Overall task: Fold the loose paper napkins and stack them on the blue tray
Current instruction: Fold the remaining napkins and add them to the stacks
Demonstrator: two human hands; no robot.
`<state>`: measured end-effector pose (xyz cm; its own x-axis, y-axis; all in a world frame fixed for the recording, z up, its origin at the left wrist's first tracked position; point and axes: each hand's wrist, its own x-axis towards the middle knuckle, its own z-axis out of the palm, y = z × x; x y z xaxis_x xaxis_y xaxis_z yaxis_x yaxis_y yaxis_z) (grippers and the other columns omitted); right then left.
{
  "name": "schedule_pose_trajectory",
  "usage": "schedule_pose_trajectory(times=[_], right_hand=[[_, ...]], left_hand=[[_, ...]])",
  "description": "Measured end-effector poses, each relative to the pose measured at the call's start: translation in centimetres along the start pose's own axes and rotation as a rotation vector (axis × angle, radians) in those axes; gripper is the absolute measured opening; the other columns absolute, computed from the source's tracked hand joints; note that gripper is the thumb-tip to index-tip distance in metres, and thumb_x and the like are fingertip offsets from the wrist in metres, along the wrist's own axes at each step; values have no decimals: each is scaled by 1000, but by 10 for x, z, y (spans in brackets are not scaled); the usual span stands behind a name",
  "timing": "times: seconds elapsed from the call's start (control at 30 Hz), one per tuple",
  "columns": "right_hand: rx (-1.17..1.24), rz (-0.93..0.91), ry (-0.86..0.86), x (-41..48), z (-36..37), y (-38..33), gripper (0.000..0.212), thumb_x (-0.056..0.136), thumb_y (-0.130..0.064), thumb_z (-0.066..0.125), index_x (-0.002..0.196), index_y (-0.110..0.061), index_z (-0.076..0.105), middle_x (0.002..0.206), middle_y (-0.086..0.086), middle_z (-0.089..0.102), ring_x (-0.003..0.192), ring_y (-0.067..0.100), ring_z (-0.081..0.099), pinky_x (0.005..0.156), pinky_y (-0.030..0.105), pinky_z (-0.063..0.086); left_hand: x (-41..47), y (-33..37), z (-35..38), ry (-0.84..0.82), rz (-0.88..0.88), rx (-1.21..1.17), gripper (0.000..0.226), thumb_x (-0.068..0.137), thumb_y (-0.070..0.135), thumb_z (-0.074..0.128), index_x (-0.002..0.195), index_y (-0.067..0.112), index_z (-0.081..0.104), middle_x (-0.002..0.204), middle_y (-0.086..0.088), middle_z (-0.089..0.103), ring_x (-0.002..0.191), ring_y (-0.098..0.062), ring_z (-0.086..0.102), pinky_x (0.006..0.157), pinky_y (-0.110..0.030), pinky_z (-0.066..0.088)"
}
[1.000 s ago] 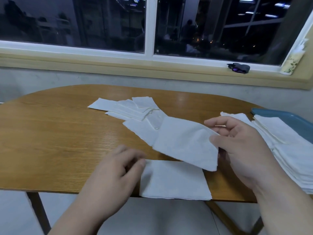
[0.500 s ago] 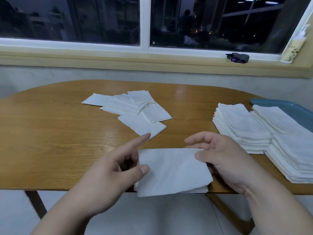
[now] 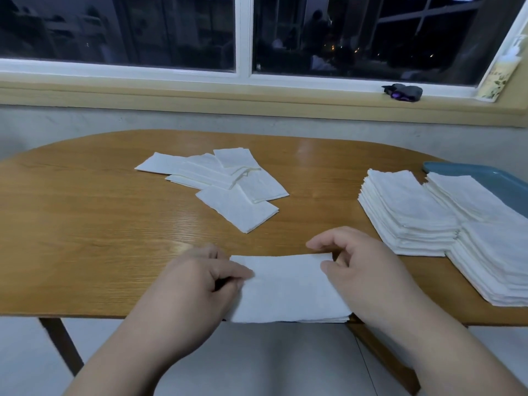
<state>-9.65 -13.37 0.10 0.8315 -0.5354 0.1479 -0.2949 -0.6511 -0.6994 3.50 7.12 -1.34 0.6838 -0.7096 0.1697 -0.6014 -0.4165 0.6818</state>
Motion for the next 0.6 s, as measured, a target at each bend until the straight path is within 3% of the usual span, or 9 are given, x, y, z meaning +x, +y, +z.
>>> schedule_pose_trajectory(times=[0.1, 0.27, 0.4, 0.53, 0.6], right_hand=[[-128, -50, 23, -2, 2, 5, 29, 92, -13, 61, 100, -41, 67, 106, -35, 52, 79, -8, 53, 64, 8, 38], [-130, 4, 72, 25, -2, -4, 16, 93, -25, 60, 93, -39, 68, 99, -25, 57, 82, -5, 55, 65, 13, 41], [-233, 66, 21, 83, 10, -21, 12, 93, -35, 58, 90, -35, 69, 90, -21, 64, 81, 0, 58, 71, 26, 52], [-303, 114, 7, 135, 28, -29, 20, 91, -37, 56, 95, -23, 70, 97, 0, 71, 89, 21, 65, 82, 44, 57], [-338, 152, 28, 149, 36, -29, 28, 89, -36, 56, 99, -14, 72, 102, 7, 72, 92, 28, 67, 83, 46, 57]], left_hand=[[0, -1, 2, 42, 6, 28, 24, 90, 26, 62, 88, 47, 74, 95, 22, 55, 90, 1, 56, 70, -12, 40], [-2, -1, 0, 58, 4, 86, 14, 84, 40, 63, 92, 48, 73, 99, 23, 48, 98, 2, 51, 82, -20, 45], [0, -9, -9, 71, -28, 113, 14, 85, 40, 64, 93, 49, 73, 103, 26, 46, 98, 1, 51, 84, -20, 44], [0, -16, -15, 85, -54, 92, 15, 85, 40, 64, 92, 52, 71, 103, 26, 48, 100, -2, 52, 86, -25, 46], [0, -18, -15, 89, -54, 68, 16, 84, 40, 64, 91, 53, 71, 101, 26, 50, 99, -2, 52, 87, -27, 47]])
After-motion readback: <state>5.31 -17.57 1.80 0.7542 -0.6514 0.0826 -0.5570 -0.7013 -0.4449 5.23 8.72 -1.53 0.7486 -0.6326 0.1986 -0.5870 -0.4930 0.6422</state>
